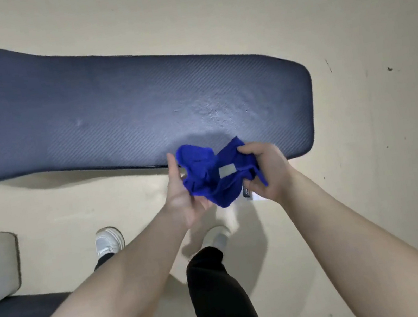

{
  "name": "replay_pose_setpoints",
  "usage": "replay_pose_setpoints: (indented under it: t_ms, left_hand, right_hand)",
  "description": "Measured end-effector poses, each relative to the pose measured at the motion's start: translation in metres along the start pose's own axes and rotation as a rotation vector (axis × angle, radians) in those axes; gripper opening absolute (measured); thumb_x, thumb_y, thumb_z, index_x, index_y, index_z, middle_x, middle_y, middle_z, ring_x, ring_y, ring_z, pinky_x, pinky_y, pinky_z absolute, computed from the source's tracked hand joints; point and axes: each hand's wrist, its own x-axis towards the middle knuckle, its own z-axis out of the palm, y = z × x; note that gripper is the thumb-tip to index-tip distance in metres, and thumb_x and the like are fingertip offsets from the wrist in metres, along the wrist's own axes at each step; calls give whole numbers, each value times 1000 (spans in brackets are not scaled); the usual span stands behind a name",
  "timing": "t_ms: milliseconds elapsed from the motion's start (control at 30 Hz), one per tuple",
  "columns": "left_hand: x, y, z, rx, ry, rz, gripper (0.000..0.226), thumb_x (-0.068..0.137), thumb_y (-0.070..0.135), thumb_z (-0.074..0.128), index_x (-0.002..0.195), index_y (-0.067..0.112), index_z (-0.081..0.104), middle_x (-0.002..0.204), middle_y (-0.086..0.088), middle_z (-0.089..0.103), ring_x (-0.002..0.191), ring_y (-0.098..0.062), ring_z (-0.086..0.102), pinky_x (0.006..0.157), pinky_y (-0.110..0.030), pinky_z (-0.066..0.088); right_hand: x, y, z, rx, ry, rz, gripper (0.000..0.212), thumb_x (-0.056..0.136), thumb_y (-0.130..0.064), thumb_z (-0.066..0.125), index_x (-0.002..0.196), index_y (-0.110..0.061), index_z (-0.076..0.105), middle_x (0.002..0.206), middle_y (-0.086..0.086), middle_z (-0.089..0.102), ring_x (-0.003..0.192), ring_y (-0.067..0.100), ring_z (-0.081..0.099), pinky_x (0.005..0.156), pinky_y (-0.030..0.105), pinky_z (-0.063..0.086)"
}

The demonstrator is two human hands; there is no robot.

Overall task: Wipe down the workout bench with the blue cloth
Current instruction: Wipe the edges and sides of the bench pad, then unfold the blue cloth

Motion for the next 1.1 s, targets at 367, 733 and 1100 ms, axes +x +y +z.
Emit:
replay_pose_setpoints:
  t_ms: [367,733,1100]
  left_hand:
    - [-118,163,-191,196,148,473,26,86,-9,48,82,16,55,71,4,67,68,-15,60,59,-20,47]
    - [-227,286,-390,153,560,699,42,85,-7,47,104,29,58,96,4,63,77,-4,63,58,-13,50]
    - [-290,333,-584,-450,425,701,32,103,22,32,95,18,63,76,6,70,78,-10,66,71,-23,50]
  right_hand:
    - [42,40,262,-652,11,-161,15,88,8,50,91,-7,53,71,11,60,58,22,59,49,27,52]
    - [45,210,571,-1137,-227,-473,19,79,-7,58,71,-21,48,67,-7,52,57,16,52,45,24,46]
    - [55,376,721,-1669,-935,-456,18,86,-2,44,85,-4,62,73,2,60,66,9,53,63,16,42]
